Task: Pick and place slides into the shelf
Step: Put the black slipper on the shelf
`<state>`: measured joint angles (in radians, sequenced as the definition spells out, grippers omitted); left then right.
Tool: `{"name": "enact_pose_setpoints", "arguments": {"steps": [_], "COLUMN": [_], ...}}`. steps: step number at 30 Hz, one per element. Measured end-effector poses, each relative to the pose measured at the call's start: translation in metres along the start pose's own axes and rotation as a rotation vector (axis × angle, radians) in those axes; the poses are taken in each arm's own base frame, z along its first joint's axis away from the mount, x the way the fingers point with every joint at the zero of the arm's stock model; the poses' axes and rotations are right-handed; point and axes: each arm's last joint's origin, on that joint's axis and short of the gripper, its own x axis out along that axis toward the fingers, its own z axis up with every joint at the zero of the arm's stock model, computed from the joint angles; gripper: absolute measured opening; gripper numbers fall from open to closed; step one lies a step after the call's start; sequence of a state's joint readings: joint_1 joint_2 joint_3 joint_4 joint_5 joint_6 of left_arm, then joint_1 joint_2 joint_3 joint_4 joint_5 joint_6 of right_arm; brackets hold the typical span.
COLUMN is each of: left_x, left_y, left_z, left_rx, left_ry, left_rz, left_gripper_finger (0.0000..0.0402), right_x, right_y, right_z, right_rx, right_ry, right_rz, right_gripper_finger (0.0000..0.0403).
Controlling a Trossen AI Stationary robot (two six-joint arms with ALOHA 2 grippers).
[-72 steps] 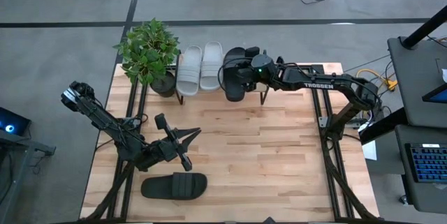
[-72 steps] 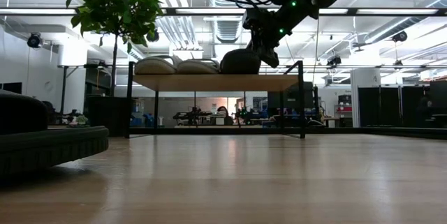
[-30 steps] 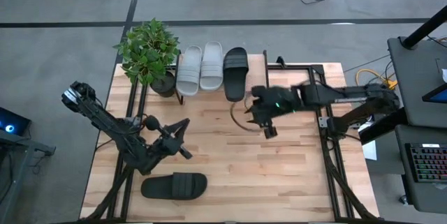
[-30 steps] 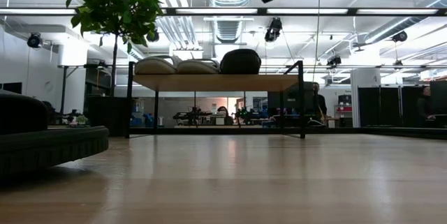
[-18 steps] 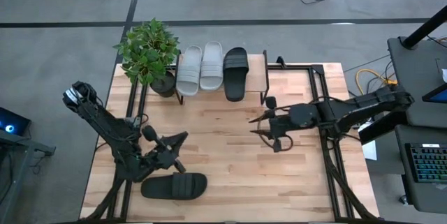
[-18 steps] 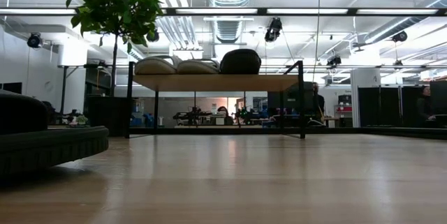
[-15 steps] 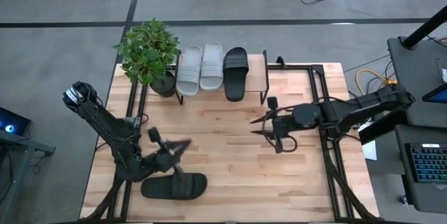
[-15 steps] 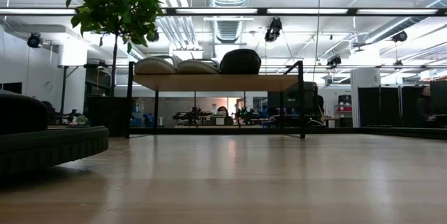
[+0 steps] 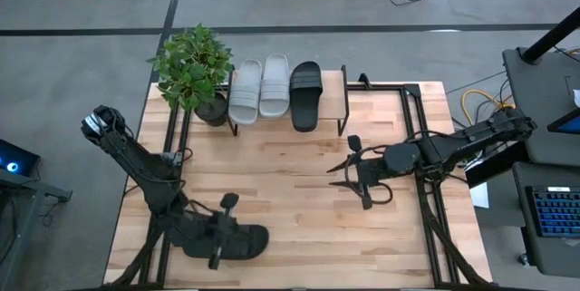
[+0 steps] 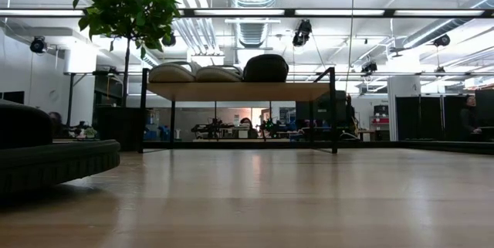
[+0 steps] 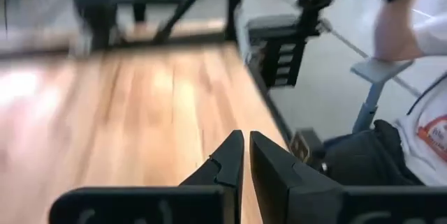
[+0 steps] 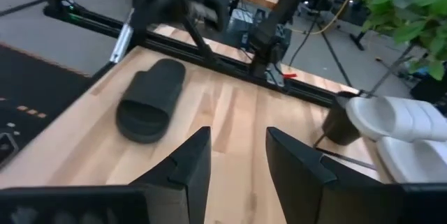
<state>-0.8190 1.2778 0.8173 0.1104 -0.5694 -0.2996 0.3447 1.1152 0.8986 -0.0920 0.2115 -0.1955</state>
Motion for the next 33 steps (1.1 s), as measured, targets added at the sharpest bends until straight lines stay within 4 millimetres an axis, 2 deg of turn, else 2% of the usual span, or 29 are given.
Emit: {"name": "enact_pose_setpoints", "arguments": {"steps": [4,8,15,19,23,29,33], "left_x": [-0.001,-0.002,-0.002,-0.001,0.000,0.007,0.003], "left_y": [0.005,0.007,0.009,0.010,0.008,0.006,0.005], "left_z": [-0.012,-0.018,-0.026,-0.030,-0.035,-0.044,-0.050], "left_rx": [-0.260,-0.495,-0.652,-0.742,-0.845,-1.053,-1.203], "left_ry": [0.096,0.115,0.159,0.242,0.314,0.439,0.501], "left_rz": [0.055,0.098,0.093,0.065,0.041,0.048,0.126], "left_gripper_finger": [0.0011,0.0011,0.0011,0.0017,0.0059,0.0159,0.0188], "right_x": [-0.001,-0.002,-0.003,-0.003,-0.003,-0.005,-0.005], "right_y": [0.007,0.011,0.011,0.011,0.011,0.016,0.022], "right_z": [0.001,0.002,0.009,0.010,0.012,0.013,0.011], "right_rx": [0.012,0.026,0.039,0.043,0.049,0.074,0.072], "right_ry": [-0.008,-0.013,-0.078,-0.095,-0.108,-0.119,-0.128], "right_rz": [0.028,0.041,0.038,0.035,0.035,0.056,0.073], "right_gripper_finger": [0.0127,0.0129,0.0127,0.0129,0.0129,0.0128,0.0129]}}
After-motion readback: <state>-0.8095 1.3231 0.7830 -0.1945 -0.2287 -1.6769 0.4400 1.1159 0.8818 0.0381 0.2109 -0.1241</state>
